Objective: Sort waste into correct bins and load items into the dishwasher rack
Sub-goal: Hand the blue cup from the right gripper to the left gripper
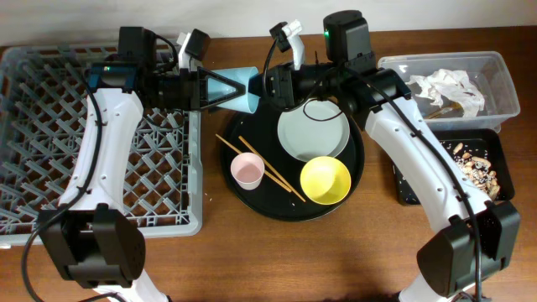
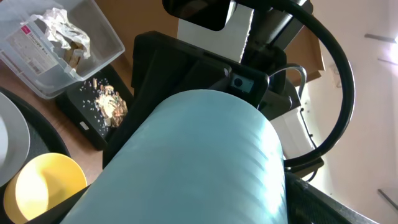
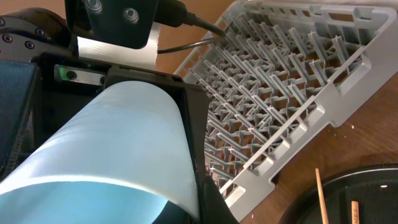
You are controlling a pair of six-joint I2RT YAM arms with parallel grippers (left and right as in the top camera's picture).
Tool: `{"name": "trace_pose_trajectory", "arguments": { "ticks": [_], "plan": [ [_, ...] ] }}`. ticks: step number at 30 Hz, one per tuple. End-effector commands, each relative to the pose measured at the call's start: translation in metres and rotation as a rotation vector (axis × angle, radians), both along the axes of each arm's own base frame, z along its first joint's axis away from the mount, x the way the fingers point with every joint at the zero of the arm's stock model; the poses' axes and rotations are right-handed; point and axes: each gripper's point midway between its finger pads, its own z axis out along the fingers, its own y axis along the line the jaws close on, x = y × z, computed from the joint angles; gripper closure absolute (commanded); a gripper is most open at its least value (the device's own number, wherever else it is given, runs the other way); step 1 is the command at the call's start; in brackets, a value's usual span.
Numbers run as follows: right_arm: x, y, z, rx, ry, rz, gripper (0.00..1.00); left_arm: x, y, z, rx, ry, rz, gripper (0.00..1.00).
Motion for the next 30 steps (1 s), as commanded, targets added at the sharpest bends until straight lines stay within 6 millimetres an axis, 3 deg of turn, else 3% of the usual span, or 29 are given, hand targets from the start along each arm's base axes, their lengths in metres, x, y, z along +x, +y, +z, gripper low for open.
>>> {"name": "trace_pose_trajectory", "arguments": {
  "ticks": [1,4,8,14,15,16,18,24,25,26,30],
  "plan": [
    [-0.0017,0.0109,-0.0169,-0.032,0.05,0.002,0.96,-0.0055,-0.0063,0.0039,-0.017,-0.012,-0.024,0.18],
    [-0.0056,0.0093,-0.0226,-0.05,0.074,0.007,0.96,-0.0051,-0.0063,0.0041,-0.018,-0.018,-0.024,0.17],
    [-0.0062,0.0092,-0.023,-0.051,0.076,0.009,0.96,-0.0034,-0.0041,0.0043,-0.018,-0.025,-0.018,0.01],
    [-0.006,0.011,-0.0158,-0.021,0.059,0.026,0.96,-0.0031,-0.0037,0.0043,-0.018,-0.026,-0.017,0.01],
    [-0.0059,0.011,-0.0158,-0.022,0.058,0.026,0.96,-0.0031,-0.0037,0.0043,-0.018,-0.026,-0.017,0.03],
    [-0.0055,0.0108,-0.016,-0.023,0.058,0.023,0.96,-0.0032,-0.0037,0.0043,-0.018,-0.025,-0.017,0.22],
    [-0.0055,0.0108,-0.016,-0.023,0.058,0.023,0.94,-0.0034,-0.0041,0.0043,-0.018,-0.025,-0.018,0.38],
    [-0.0056,0.0108,-0.0162,-0.023,0.058,0.024,0.59,-0.0034,-0.0041,0.0043,-0.018,-0.026,-0.018,0.4],
    [-0.0056,0.0108,-0.016,-0.023,0.058,0.023,0.44,-0.0033,-0.0041,0.0043,-0.018,-0.027,-0.018,0.4],
    [-0.0056,0.0108,-0.016,-0.023,0.058,0.023,0.34,-0.0031,-0.004,0.0044,-0.018,-0.03,-0.018,0.4],
    [0.0015,0.0019,-0.0173,-0.028,0.063,-0.004,0.11,0.0001,-0.002,0.0053,-0.02,-0.06,-0.012,0.4]
  ]
}}
